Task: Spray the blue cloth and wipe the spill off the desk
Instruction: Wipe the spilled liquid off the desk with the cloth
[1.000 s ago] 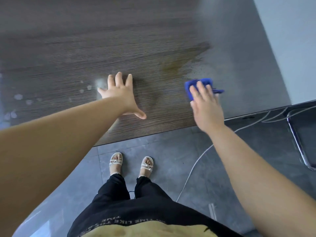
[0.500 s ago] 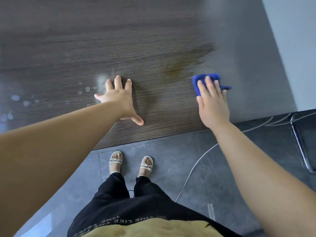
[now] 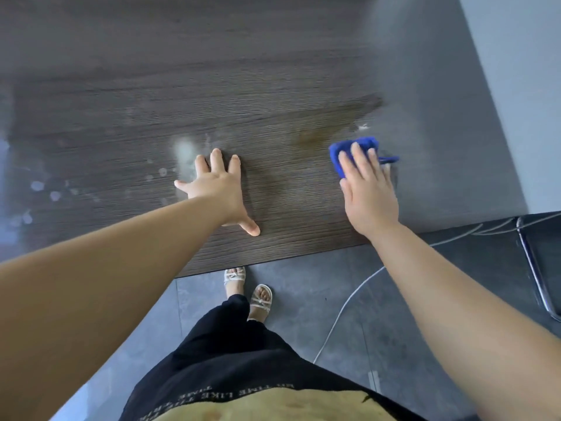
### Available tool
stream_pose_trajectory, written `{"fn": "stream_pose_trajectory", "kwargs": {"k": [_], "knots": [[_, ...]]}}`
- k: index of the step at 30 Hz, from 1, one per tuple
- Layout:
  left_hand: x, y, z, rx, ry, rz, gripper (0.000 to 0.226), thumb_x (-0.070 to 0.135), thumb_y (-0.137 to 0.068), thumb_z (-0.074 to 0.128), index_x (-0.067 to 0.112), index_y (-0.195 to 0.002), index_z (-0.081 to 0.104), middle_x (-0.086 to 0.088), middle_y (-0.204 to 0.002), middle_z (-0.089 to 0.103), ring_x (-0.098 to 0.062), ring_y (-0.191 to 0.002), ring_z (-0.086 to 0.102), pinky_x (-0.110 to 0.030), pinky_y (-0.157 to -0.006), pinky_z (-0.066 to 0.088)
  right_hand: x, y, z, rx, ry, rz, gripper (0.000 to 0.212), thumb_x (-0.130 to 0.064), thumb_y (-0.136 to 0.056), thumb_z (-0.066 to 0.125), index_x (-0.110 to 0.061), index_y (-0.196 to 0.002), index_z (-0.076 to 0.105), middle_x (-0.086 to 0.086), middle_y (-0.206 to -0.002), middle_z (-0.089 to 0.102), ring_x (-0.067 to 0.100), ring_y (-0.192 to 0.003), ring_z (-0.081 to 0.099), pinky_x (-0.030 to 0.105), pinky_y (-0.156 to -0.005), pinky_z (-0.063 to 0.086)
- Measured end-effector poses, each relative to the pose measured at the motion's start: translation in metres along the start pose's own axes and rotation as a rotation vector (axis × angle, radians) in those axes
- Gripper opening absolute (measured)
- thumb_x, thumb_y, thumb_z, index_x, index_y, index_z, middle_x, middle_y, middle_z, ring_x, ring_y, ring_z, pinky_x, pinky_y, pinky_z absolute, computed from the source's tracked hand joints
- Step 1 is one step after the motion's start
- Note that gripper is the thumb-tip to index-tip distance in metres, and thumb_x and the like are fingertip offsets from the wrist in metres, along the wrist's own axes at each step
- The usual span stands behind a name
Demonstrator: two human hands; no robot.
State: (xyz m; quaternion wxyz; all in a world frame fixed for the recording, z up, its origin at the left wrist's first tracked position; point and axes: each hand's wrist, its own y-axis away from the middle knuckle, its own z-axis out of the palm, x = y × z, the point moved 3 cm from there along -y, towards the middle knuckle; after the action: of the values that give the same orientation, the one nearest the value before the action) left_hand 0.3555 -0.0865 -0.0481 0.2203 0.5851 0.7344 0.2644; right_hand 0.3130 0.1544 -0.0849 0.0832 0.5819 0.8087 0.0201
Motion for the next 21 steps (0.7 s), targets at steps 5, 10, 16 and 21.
{"fn": "stream_pose_trajectory", "kwargs": {"k": [5, 10, 16, 21], "knots": [[0.002, 0.000, -0.002, -0.011, -0.013, 0.012, 0.142, 0.064, -0.041, 0.083, 0.021, -0.147, -0.001, -0.007, -0.151, -0.001, -0.034, -0.139, 0.003, -0.069, -0.100, 0.028, -0.065, -0.031, 0.006, 0.046, -0.071, 0.342, 0.053, -0.033, -0.098, 0.033, -0.015, -0.148, 0.025, 0.008, -0.157, 0.015, 0.035, -0.143, 0.012, 0.049, -0.113, 0.010], [-0.005, 0.001, 0.001, -0.013, 0.027, 0.056, 0.138, 0.065, -0.045, 0.080, 0.022, -0.148, -0.001, -0.005, -0.154, -0.005, -0.033, -0.142, -0.003, -0.067, -0.101, 0.025, -0.100, 0.005, 0.008, -0.073, 0.018, -0.307, 0.053, -0.032, -0.088, 0.033, -0.015, -0.137, 0.048, 0.007, -0.146, 0.042, 0.035, -0.132, 0.040, 0.050, -0.105, 0.033], [-0.020, -0.008, -0.022, -0.043, 0.162, 0.108, 0.110, 0.061, -0.058, 0.076, 0.023, -0.145, 0.021, -0.004, -0.142, 0.019, -0.029, -0.131, 0.019, -0.049, -0.095, 0.044, -0.018, -0.039, -0.006, -0.012, -0.029, 0.254, 0.050, -0.025, -0.100, 0.033, -0.015, -0.148, 0.025, 0.007, -0.158, 0.014, 0.032, -0.144, 0.011, 0.052, -0.114, 0.014], [-0.012, -0.020, -0.033, 0.057, 0.182, 0.118, 0.115, 0.061, -0.056, 0.078, 0.022, -0.146, 0.018, -0.004, -0.145, 0.019, -0.029, -0.133, 0.019, -0.047, -0.100, 0.035, -0.100, -0.043, 0.007, 0.087, -0.101, 0.309, 0.051, -0.030, -0.096, 0.037, -0.013, -0.145, 0.033, 0.010, -0.154, 0.025, 0.037, -0.140, 0.021, 0.050, -0.112, 0.016]]}}
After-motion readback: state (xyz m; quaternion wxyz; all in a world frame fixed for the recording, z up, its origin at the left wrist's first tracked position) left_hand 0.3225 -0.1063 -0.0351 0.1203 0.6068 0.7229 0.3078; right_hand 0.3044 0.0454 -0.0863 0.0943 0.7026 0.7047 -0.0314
